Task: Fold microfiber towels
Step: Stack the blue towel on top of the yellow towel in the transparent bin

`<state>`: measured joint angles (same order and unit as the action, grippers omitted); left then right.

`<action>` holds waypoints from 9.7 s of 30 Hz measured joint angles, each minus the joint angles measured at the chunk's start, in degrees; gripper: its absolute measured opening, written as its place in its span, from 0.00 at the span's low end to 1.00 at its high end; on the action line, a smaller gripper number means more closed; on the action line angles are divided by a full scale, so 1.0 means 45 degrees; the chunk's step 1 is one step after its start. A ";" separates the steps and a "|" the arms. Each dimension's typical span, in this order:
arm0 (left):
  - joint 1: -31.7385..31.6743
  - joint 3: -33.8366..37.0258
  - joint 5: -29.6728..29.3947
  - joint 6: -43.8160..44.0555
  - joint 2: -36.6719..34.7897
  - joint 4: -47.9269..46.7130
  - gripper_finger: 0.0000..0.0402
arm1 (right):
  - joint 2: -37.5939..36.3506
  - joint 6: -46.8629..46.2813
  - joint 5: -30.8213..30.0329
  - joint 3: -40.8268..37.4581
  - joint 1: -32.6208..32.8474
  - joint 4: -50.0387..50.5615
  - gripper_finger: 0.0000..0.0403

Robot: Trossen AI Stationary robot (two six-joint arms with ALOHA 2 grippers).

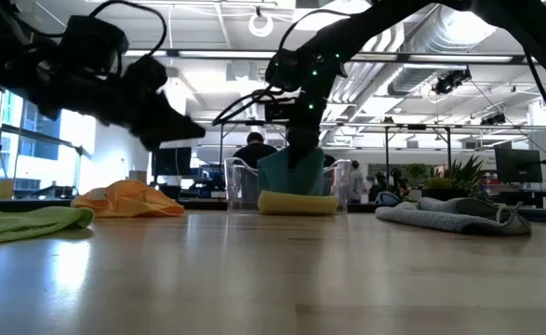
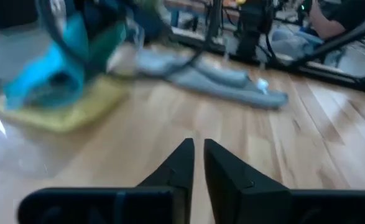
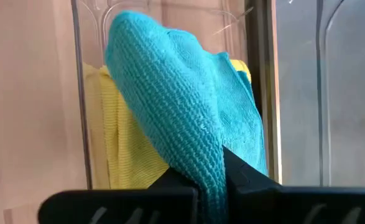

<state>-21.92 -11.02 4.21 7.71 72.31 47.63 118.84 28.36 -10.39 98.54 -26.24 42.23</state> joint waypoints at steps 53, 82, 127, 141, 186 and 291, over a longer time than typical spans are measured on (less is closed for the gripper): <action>-0.3122 -0.7888 -0.3256 -0.4930 0.2259 -0.4608 0.67 | -0.1801 -0.3963 0.6733 0.1943 -0.1542 0.0253 0.00; -0.4785 -0.7884 0.3943 -0.5270 0.2259 -0.5778 0.67 | -0.2335 -0.0785 0.7086 0.1948 -0.1134 0.1030 0.00; -0.3452 -0.9010 0.0667 -0.6855 0.1385 -0.6787 0.03 | -0.2336 -0.1990 0.6846 0.1948 -0.1165 0.0216 0.00; -0.3764 -0.9010 0.1518 -0.6992 0.1557 -0.6847 0.01 | -0.2350 -0.1430 0.6745 0.1952 -0.1168 0.0591 0.00; -0.5011 -1.0130 0.1341 -1.2298 0.7656 -0.3081 0.00 | -0.2307 0.4577 0.0496 -0.2132 -0.1928 -0.3806 0.00; -0.3374 -1.0060 -0.2037 -1.3534 0.5712 -0.7353 0.39 | -0.3571 0.3993 -0.0674 -0.5843 -0.1032 -0.5647 0.00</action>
<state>-37.10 -56.29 -4.96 -53.19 98.02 14.55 102.77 46.32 -13.43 72.25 -30.89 16.82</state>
